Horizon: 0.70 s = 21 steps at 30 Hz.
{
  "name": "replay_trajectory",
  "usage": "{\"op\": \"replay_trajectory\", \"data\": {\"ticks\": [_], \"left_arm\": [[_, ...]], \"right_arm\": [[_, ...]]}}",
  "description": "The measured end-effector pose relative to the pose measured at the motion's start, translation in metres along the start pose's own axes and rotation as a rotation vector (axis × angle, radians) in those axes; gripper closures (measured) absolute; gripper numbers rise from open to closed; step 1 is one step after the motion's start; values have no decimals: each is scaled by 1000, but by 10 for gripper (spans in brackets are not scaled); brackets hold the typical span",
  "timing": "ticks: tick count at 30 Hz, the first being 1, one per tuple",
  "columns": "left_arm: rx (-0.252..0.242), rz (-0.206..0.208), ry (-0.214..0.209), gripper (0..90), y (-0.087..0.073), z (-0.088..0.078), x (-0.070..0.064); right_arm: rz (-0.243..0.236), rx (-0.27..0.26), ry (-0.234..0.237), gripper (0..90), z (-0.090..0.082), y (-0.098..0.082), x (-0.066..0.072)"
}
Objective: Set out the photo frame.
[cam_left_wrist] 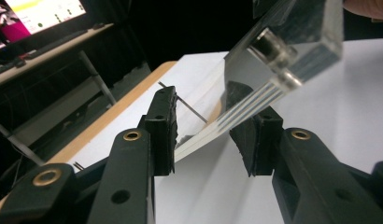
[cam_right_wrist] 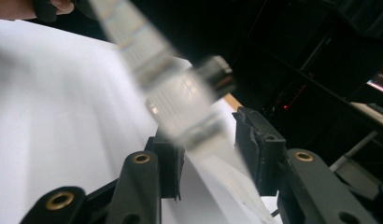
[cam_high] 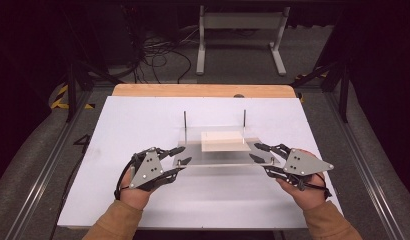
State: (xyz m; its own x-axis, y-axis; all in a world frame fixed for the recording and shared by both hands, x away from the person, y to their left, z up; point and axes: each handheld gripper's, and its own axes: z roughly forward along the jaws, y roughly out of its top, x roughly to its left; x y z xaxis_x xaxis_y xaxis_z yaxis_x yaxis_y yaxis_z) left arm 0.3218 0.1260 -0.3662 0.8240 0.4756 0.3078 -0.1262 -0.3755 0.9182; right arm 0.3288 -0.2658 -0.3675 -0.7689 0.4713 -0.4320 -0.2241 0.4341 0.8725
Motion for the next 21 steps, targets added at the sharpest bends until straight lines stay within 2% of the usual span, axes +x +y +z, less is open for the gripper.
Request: {"op": "replay_trajectory", "data": {"ticks": [9,11,21], "left_arm": [[-17,-5,59,624,15,4,10],[-18,13,69,627,21,6,15],[-30,5,98,626,27,9,23]], "right_arm": [[-56,-8,-48,622,4,13,-14],[-84,1,-76,618,4,18,-18],[-90,-11,-97,617,9,23,-28]]}}
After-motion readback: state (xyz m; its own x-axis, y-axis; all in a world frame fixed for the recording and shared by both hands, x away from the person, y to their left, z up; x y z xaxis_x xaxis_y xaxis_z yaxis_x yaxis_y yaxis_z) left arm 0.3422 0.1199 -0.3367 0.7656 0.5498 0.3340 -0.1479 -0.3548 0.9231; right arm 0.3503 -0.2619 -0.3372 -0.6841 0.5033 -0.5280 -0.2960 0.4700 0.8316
